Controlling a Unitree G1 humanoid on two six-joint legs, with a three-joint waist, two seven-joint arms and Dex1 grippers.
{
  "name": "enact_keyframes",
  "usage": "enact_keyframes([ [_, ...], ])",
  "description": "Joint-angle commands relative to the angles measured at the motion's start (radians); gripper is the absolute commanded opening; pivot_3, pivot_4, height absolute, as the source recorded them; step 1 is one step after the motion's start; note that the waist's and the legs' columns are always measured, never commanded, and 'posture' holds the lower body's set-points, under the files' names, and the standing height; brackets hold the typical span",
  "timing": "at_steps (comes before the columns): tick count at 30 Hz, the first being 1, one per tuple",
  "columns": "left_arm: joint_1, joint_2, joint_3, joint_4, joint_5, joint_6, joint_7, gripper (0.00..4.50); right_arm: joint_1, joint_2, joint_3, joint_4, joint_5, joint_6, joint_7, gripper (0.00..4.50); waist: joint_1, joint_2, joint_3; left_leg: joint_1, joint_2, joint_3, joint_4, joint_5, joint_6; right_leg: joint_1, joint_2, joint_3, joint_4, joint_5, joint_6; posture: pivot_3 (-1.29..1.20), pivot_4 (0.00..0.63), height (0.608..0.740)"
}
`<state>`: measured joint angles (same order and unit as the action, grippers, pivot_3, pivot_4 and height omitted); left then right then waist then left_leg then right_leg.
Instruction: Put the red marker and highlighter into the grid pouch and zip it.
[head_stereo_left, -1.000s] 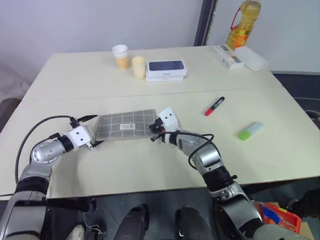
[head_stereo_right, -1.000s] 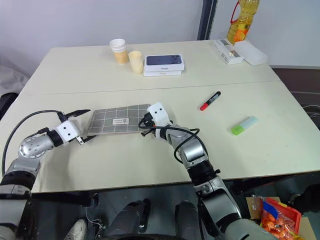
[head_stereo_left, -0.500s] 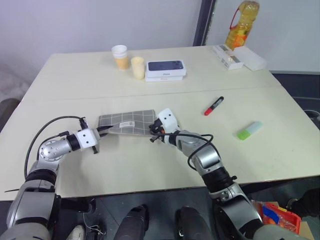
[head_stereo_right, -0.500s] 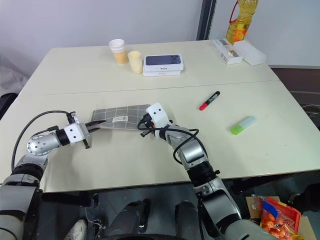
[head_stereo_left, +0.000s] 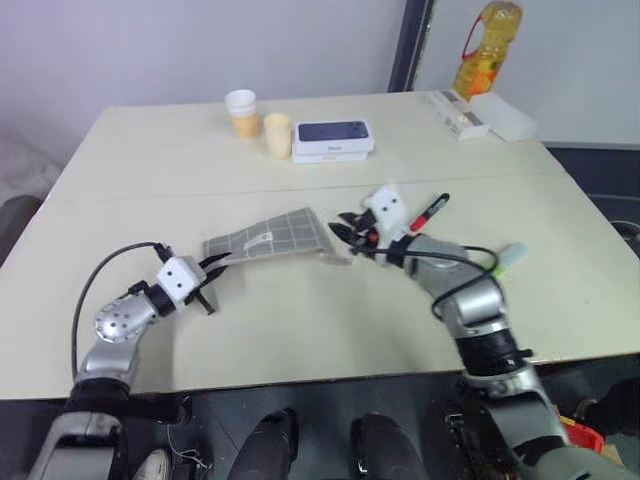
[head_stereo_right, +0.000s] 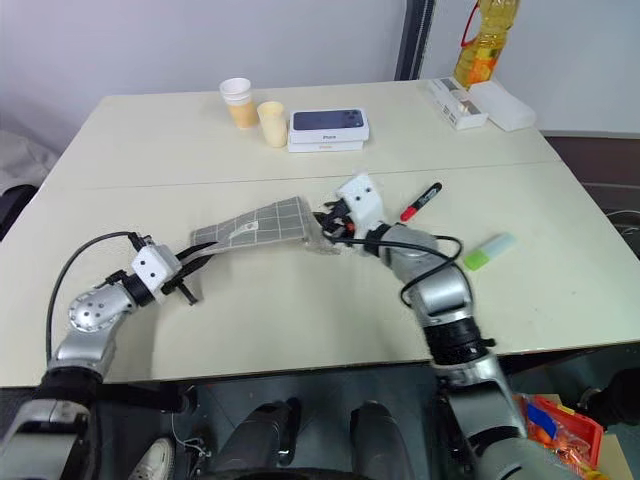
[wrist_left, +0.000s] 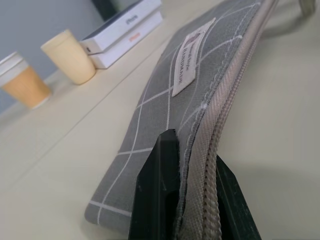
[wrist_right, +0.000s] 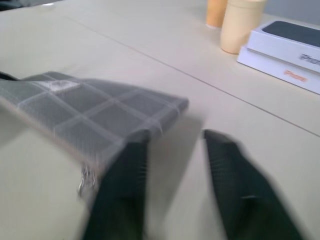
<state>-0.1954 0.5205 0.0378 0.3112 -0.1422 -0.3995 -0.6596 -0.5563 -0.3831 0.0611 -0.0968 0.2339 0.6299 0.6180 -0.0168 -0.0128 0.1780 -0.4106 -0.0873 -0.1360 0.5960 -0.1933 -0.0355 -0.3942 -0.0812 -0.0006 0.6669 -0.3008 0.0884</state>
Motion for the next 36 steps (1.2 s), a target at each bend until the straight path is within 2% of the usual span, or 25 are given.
enact_keyframes([
  [1, 0.024, -0.048, 0.007, -0.181, 0.012, 0.159, 0.112, 0.0, 0.024, -0.033, 0.0, -0.108, 0.053, 0.081, 0.033, 3.86, 0.0, 0.0, 0.0, 0.0, 0.0, 0.0, 0.0, 0.0, 0.0, 0.0, 0.0, 0.0, 0.0, 0.0, 0.0, 0.0, 0.15, 0.74],
  [8, 0.021, -0.147, -0.052, -0.322, 0.061, 0.309, 0.197, 0.0, 0.047, 0.057, 0.0, -0.091, 0.05, 0.171, -0.089, 3.86, 0.001, 0.0, 0.0, 0.0, 0.001, 0.0, 0.0, 0.0, 0.0, 0.0, 0.001, 0.0, 0.001, 0.0, 0.0, 0.0, 0.15, 0.74],
  [17, -0.009, -0.178, -0.085, -0.341, 0.083, 0.341, 0.193, 0.0, -0.004, 0.148, -0.015, 0.0, 0.042, 0.123, -0.177, 3.86, 0.003, 0.0, 0.0, 0.0, 0.0, 0.0, 0.0, 0.0, 0.0, 0.0, 0.001, -0.001, 0.0, 0.0, 0.0, 0.0, 0.15, 0.74],
  [25, -0.02, -0.179, -0.09, -0.328, 0.095, 0.333, 0.19, 0.0, -0.008, 0.156, -0.014, 0.002, 0.048, 0.124, -0.175, 0.06, 0.002, 0.0, 0.0, 0.0, 0.0, 0.0, 0.0, 0.0, 0.0, 0.0, 0.001, -0.001, 0.0, 0.0, 0.0, 0.0, 0.15, 0.74],
  [30, -0.028, -0.185, -0.097, -0.322, 0.101, 0.335, 0.198, 0.0, -0.013, 0.148, 0.019, -0.018, 0.022, 0.123, -0.178, 0.06, 0.002, 0.0, 0.0, 0.0, 0.0, 0.0, 0.0, 0.0, 0.0, 0.0, 0.001, -0.001, 0.0, 0.0, 0.0, 0.0, 0.15, 0.74],
  [36, -0.045, -0.206, -0.116, -0.322, 0.118, 0.352, 0.205, 0.0, -0.029, 0.139, 0.182, -0.079, -0.028, 0.132, -0.127, 0.06, -0.001, 0.0, 0.0, 0.0, 0.0, 0.0, 0.0, 0.0, 0.0, 0.0, 0.001, -0.001, 0.0, 0.0, 0.0, 0.0, 0.15, 0.74],
])
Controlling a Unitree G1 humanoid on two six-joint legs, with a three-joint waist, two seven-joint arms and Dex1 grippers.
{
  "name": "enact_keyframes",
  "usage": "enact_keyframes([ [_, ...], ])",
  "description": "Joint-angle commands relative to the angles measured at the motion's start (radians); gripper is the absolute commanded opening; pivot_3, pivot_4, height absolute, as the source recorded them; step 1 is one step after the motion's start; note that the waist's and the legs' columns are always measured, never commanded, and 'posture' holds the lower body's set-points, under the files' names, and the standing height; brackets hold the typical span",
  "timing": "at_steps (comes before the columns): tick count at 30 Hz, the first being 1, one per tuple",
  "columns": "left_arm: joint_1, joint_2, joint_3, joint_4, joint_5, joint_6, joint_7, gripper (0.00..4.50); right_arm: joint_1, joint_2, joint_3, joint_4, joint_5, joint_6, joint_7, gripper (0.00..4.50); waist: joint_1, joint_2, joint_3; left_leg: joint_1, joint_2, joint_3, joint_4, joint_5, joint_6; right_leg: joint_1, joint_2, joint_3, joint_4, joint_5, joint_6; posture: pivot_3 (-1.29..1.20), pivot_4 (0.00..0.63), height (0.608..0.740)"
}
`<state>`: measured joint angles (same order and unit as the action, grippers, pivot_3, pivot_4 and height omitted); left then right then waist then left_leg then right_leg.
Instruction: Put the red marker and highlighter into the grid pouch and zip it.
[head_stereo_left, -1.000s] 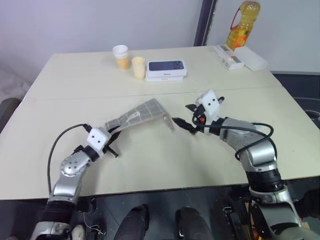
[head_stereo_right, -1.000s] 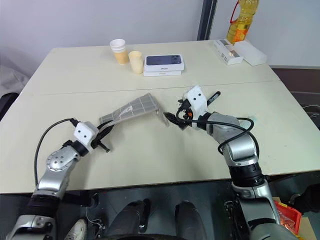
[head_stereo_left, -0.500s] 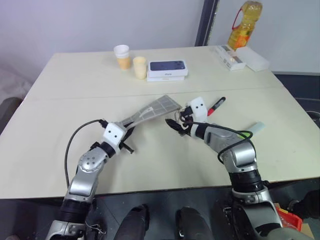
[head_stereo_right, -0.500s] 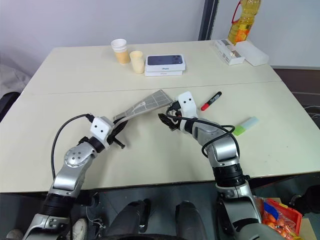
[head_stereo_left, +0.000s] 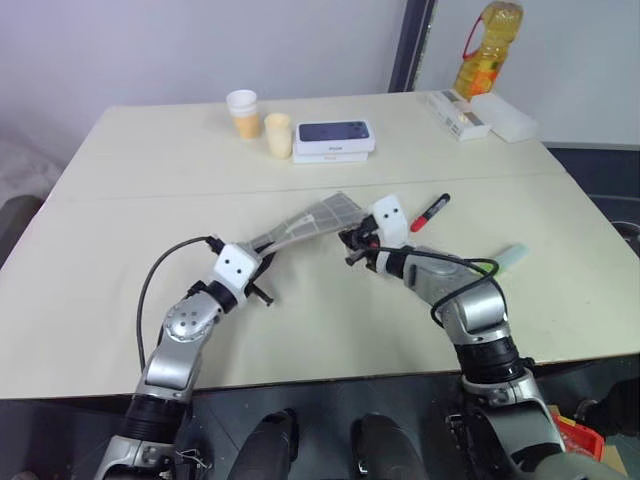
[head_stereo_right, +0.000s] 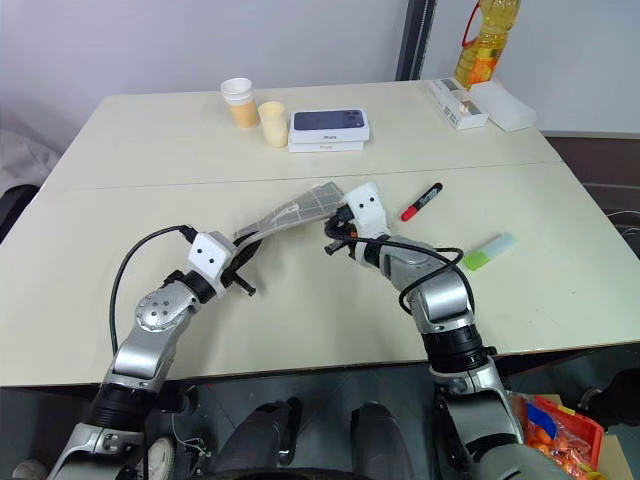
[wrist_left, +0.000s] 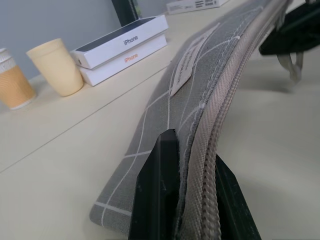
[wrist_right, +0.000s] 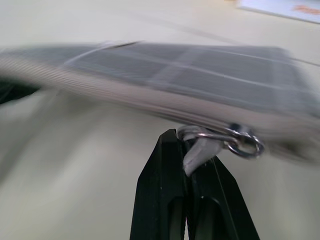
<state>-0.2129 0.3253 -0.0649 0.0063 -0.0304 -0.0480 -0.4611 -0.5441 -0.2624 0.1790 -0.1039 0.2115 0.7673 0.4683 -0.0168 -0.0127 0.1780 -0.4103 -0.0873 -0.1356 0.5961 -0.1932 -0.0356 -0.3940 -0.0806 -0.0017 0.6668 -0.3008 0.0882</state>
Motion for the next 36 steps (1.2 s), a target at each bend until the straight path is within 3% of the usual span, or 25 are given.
enact_keyframes([
  [1, -0.031, -0.015, -0.017, -0.016, 0.01, 0.003, 0.008, 0.0, -0.05, 0.026, 0.086, -0.075, -0.012, -0.002, 0.025, 0.06, -0.002, 0.0, 0.0, 0.0, 0.0, 0.0, 0.0, 0.0, 0.0, 0.0, 0.0, 0.0, 0.0, 0.0, 0.0, 0.0, 0.15, 0.74],
  [11, -0.043, -0.041, -0.041, -0.023, 0.024, 0.025, 0.014, 0.0, -0.126, 0.098, 0.263, -0.078, -0.06, 0.011, 0.057, 0.06, 0.001, 0.0, 0.0, 0.0, 0.0, 0.0, 0.0, 0.0, 0.0, 0.0, 0.0, 0.0, 0.0, 0.0, 0.0, 0.0, 0.15, 0.74],
  [19, -0.041, -0.04, -0.036, -0.028, 0.025, 0.035, 0.021, 0.0, -0.129, 0.102, 0.279, -0.087, -0.077, 0.014, 0.076, 0.06, 0.0, 0.0, 0.0, 0.0, 0.0, 0.0, 0.0, 0.0, 0.0, 0.0, 0.0, 0.0, 0.0, 0.0, 0.0, 0.0, 0.15, 0.74],
  [22, -0.041, -0.038, -0.028, -0.025, 0.024, 0.036, 0.028, 0.0, -0.114, 0.061, 0.255, -0.107, -0.068, 0.033, 0.104, 0.96, 0.001, 0.0, 0.0, 0.0, 0.0, 0.0, 0.0, 0.0, 0.0, 0.0, 0.0, 0.0, 0.0, 0.0, 0.0, 0.0, 0.15, 0.74],
  [28, -0.045, -0.032, -0.019, -0.021, 0.021, 0.032, 0.034, 0.0, -0.098, -0.036, 0.191, -0.161, -0.071, 0.047, 0.125, 4.09, 0.003, 0.0, 0.0, 0.0, 0.0, 0.0, 0.0, 0.0, 0.0, 0.0, 0.0, 0.0, 0.0, 0.0, 0.0, 0.0, 0.15, 0.74],
  [29, -0.048, -0.03, -0.015, -0.017, 0.021, 0.029, 0.037, 0.0, -0.09, -0.056, 0.168, -0.173, -0.069, 0.057, 0.122, 4.44, 0.003, 0.0, 0.0, 0.0, 0.0, 0.0, 0.0, 0.0, 0.0, 0.0, 0.0, 0.0, 0.0, 0.0, 0.0, 0.0, 0.15, 0.74],
  [36, -0.067, -0.006, 0.016, 0.021, 0.055, -0.003, 0.091, 0.0, -0.013, -0.177, 0.009, -0.215, -0.035, 0.111, 0.121, 4.44, 0.005, 0.0, 0.0, 0.0, -0.001, 0.0, 0.0, 0.0, 0.0, 0.001, 0.0, -0.001, -0.001, 0.0, 0.0, 0.0, 0.15, 0.74],
])
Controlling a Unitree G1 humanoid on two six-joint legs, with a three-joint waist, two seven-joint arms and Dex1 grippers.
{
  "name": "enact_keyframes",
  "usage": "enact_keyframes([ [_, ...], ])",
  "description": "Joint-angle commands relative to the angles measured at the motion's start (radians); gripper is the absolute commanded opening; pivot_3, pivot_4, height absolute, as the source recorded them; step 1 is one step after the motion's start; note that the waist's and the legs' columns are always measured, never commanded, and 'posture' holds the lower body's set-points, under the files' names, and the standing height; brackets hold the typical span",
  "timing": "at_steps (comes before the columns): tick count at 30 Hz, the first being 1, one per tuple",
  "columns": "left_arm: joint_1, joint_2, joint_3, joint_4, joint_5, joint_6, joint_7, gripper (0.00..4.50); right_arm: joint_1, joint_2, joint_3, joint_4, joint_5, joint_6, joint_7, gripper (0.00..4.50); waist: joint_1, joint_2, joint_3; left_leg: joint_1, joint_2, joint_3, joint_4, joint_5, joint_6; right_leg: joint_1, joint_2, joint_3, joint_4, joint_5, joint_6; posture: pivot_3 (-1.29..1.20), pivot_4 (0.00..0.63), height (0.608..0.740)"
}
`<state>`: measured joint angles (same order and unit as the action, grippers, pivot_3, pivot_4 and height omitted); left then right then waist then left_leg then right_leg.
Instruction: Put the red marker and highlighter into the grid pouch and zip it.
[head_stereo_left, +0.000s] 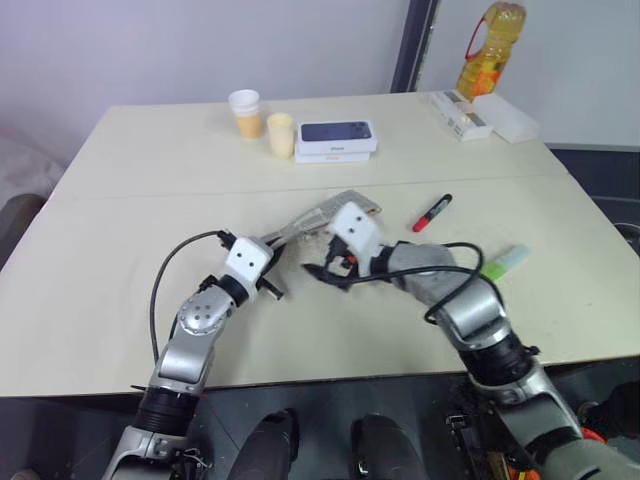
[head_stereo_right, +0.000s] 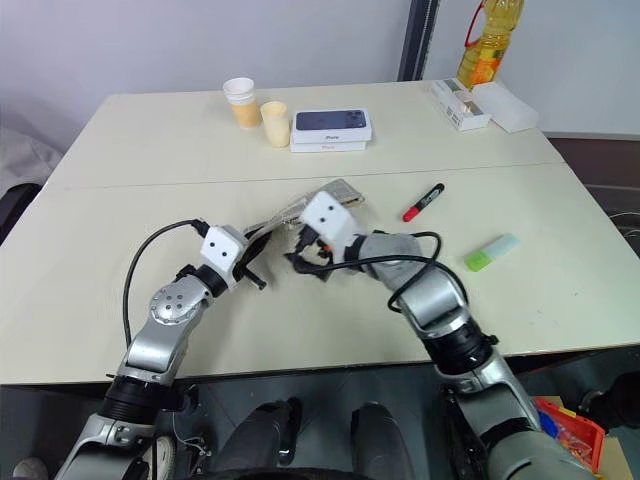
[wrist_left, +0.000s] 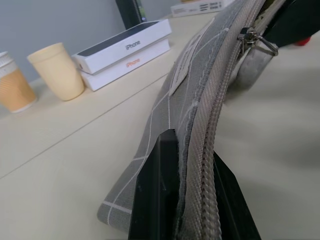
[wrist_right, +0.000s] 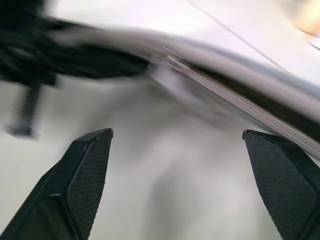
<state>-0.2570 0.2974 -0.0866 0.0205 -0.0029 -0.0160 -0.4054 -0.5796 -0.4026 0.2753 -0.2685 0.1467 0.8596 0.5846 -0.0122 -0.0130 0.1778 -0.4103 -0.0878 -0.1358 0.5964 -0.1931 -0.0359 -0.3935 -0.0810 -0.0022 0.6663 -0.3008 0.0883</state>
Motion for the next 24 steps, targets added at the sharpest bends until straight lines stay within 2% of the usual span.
enact_keyframes([
  [1, -0.026, 0.029, 0.045, 0.017, 0.037, -0.042, 0.051, 0.0, 0.026, -0.048, -0.122, -0.032, 0.023, 0.038, -0.019, 4.44, -0.001, 0.0, 0.0, 0.0, 0.0, 0.0, 0.0, 0.0, 0.0, 0.0, 0.0, 0.0, 0.0, 0.0, 0.0, 0.0, 0.15, 0.74],
  [7, -0.035, 0.051, 0.06, 0.071, 0.073, -0.046, 0.102, 0.0, -0.031, -0.015, -0.33, 0.178, 0.015, 0.067, -0.19, 4.44, 0.0, 0.0, 0.0, 0.0, 0.0, 0.0, 0.0, 0.0, 0.0, 0.0, 0.0, 0.0, 0.0, 0.0, 0.0, 0.0, 0.15, 0.74],
  [12, -0.04, 0.041, 0.046, 0.09, 0.085, -0.039, 0.11, 0.0, -0.1, 0.067, -0.387, 0.315, -0.074, -0.015, -0.424, 4.44, -0.004, 0.0, 0.0, 0.0, 0.0, 0.001, 0.0, 0.0, 0.0, -0.001, 0.0, 0.0, 0.0, 0.0, 0.0, 0.0, 0.15, 0.74],
  [16, -0.04, 0.017, 0.032, 0.084, 0.083, -0.036, 0.111, 0.0, -0.2, 0.19, -0.516, 0.484, -0.054, -0.02, -0.632, 4.44, -0.004, 0.0, 0.0, 0.0, 0.0, 0.001, 0.0, 0.001, -0.001, -0.001, 0.0, 0.0, 0.001, 0.0, 0.0, 0.0, 0.15, 0.74],
  [24, -0.035, 0.0, 0.024, 0.072, 0.086, -0.035, 0.111, 0.0, -0.332, 0.252, -0.615, 0.766, -0.034, -0.11, -0.803, 4.44, -0.003, 0.0, 0.0, 0.0, 0.0, 0.001, 0.0, 0.001, -0.001, -0.001, 0.0, 0.001, 0.001, 0.0, 0.0, 0.0, 0.15, 0.74],
])
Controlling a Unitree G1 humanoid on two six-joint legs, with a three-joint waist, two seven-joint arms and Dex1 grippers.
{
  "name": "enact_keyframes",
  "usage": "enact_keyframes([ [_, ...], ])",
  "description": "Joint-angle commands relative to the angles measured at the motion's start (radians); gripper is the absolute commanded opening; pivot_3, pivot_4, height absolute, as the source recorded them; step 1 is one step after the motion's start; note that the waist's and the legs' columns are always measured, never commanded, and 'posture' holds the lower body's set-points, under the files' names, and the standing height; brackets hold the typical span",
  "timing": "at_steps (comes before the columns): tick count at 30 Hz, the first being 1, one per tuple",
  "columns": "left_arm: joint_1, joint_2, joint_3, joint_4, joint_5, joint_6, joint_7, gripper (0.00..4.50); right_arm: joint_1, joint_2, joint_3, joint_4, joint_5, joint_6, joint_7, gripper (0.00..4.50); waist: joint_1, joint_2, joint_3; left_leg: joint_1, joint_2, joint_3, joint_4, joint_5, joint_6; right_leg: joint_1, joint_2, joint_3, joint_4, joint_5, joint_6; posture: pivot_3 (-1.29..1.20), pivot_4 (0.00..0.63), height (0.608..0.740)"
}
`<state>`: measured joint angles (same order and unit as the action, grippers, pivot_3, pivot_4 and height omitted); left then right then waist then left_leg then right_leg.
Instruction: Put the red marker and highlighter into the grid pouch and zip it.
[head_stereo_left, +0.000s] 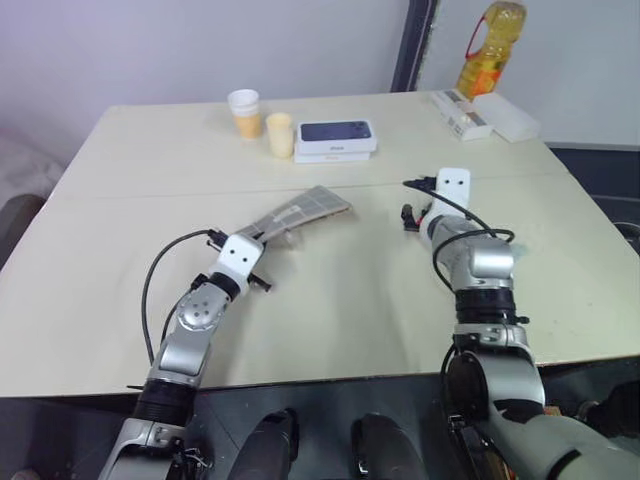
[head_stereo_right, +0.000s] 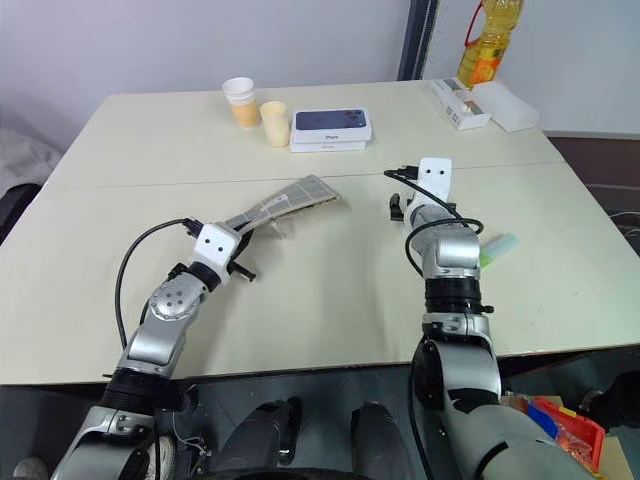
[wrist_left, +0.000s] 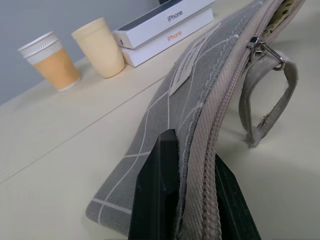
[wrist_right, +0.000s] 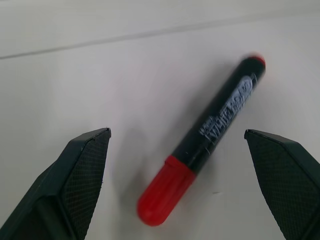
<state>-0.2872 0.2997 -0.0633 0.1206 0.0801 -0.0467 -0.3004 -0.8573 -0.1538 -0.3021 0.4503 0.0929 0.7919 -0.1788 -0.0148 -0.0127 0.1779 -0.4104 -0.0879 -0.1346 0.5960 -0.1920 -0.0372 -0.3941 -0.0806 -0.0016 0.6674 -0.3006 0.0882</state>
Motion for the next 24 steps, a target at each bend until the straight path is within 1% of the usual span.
enact_keyframes([
  [1, -0.004, -0.003, 0.002, -0.032, 0.003, -0.004, 0.006, 0.0, -0.062, 0.003, -0.044, 0.07, 0.02, -0.045, -0.054, 4.44, -0.001, 0.0, 0.0, 0.0, 0.0, 0.0, 0.0, 0.0, 0.0, 0.0, 0.0, 0.0, 0.0, 0.0, 0.0, 0.0, 0.15, 0.74],
  [2, -0.002, -0.003, 0.005, -0.036, 0.002, -0.003, 0.008, 0.0, -0.068, 0.0, -0.044, 0.09, 0.017, -0.048, -0.064, 3.92, -0.001, 0.0, 0.0, 0.0, 0.0, 0.0, 0.0, 0.0, 0.0, 0.0, 0.0, 0.0, 0.0, 0.0, 0.0, 0.0, 0.15, 0.74],
  [3, -0.001, -0.003, 0.007, -0.039, 0.001, -0.002, 0.01, 0.0, -0.071, -0.002, -0.042, 0.104, 0.015, -0.052, -0.071, 3.65, -0.002, 0.0, 0.0, 0.0, 0.0, 0.0, 0.0, 0.0, 0.0, 0.0, 0.0, 0.0, 0.0, 0.0, 0.0, 0.0, 0.15, 0.74],
  [4, 0.001, -0.003, 0.011, -0.041, 0.0, -0.001, 0.011, 0.0, -0.074, -0.001, -0.043, 0.115, 0.017, -0.056, -0.076, 3.19, -0.003, 0.0, 0.0, 0.0, 0.0, 0.0, 0.0, 0.0, 0.0, 0.0, 0.0, 0.0, 0.0, 0.0, 0.0, 0.0, 0.15, 0.74],
  [6, 0.002, -0.002, 0.013, -0.042, -0.002, 0.001, 0.012, 0.0, -0.077, 0.003, -0.043, 0.121, 0.024, -0.062, -0.077, 2.07, -0.005, 0.0, 0.0, 0.0, 0.0, 0.0, 0.0, 0.0, 0.0, 0.0, 0.0, 0.0, 0.0, 0.0, 0.0, 0.0, 0.15, 0.74],
  [7, 0.003, -0.003, 0.014, -0.043, -0.003, 0.002, 0.012, 0.0, -0.076, 0.006, -0.043, 0.12, 0.027, -0.065, -0.078, 1.61, -0.006, 0.0, 0.0, 0.0, 0.0, 0.0, 0.0, 0.0, 0.0, 0.0, 0.0, 0.0, 0.0, 0.0, 0.0, 0.0, 0.15, 0.74],
  [9, 0.002, -0.005, 0.015, -0.043, -0.005, 0.004, 0.013, 0.0, -0.075, 0.011, -0.047, 0.111, 0.035, -0.067, -0.08, 0.46, -0.006, 0.0, 0.0, 0.0, 0.0, 0.0, 0.0, 0.0, 0.0, 0.0, 0.0, 0.0, 0.001, 0.0, 0.0, 0.0, 0.15, 0.74],
  [10, 0.001, -0.007, 0.018, -0.043, -0.01, 0.006, 0.014, 0.0, -0.07, 0.01, -0.042, 0.098, 0.034, -0.067, -0.075, 0.36, -0.006, 0.0, 0.0, 0.0, 0.0, 0.0, 0.0, 0.0, 0.0, 0.0, 0.0, 0.0, 0.001, 0.0, 0.0, 0.0, 0.15, 0.74],
  [12, -0.002, -0.017, 0.028, -0.046, -0.027, 0.016, 0.017, 0.0, -0.049, -0.005, 0.003, 0.042, 0.024, -0.069, -0.025, 0.36, -0.006, 0.0, 0.0, 0.0, 0.0, 0.0, 0.0, 0.0, 0.0, 0.0, 0.0, 0.0, 0.001, 0.0, 0.0, 0.0, 0.15, 0.74],
  [14, -0.01, -0.029, 0.051, -0.052, -0.06, 0.038, 0.018, 0.0, 0.006, -0.061, 0.125, -0.072, -0.007, -0.103, 0.125, 0.36, -0.006, 0.0, 0.0, 0.0, 0.0, 0.0, 0.0, 0.0, 0.0, 0.0, 0.001, 0.0, 0.001, 0.0, 0.0, 0.0, 0.15, 0.74],
  [16, -0.02, -0.036, 0.075, -0.057, -0.098, 0.064, 0.01, 0.0, 0.084, -0.173, 0.301, -0.197, -0.102, -0.172, 0.268, 0.36, -0.003, 0.001, 0.0, 0.0, 0.0, 0.0, 0.0, 0.0, 0.0, 0.0, 0.001, 0.0, 0.001, 0.0, 0.0, 0.0, 0.15, 0.74],
  [18, -0.028, -0.031, 0.084, -0.06, -0.127, 0.081, -0.014, 0.0, 0.153, -0.279, 0.404, -0.299, -0.151, -0.264, 0.394, 0.36, -0.002, 0.001, 0.0, 0.0, 0.0, 0.001, 0.0, 0.0, 0.0, 0.0, 0.001, 0.0, 0.0, 0.0, 0.001, 0.0, 0.15, 0.74],
  [20, -0.033, -0.021, 0.084, -0.059, -0.142, 0.085, -0.041, 0.0, 0.197, -0.351, 0.442, -0.375, -0.152, -0.325, 0.493, 0.36, -0.004, 0.001, 0.0, 0.0, -0.001, 0.001, 0.001, 0.0, 0.0, 0.0, 0.001, 0.0, 0.0, -0.001, 0.001, 0.0, 0.15, 0.74],
  [24, -0.049, 0.006, 0.083, -0.043, -0.161, 0.089, -0.102, 0.0, 0.269, -0.465, 0.455, -0.529, -0.104, -0.41, 0.698, 0.36, -0.007, 0.001, 0.0, 0.0, 0.0, 0.001, 0.001, 0.0, 0.0, 0.001, 0.001, 0.0, 0.0, 0.0, 0.001, 0.0, 0.15, 0.74],
])
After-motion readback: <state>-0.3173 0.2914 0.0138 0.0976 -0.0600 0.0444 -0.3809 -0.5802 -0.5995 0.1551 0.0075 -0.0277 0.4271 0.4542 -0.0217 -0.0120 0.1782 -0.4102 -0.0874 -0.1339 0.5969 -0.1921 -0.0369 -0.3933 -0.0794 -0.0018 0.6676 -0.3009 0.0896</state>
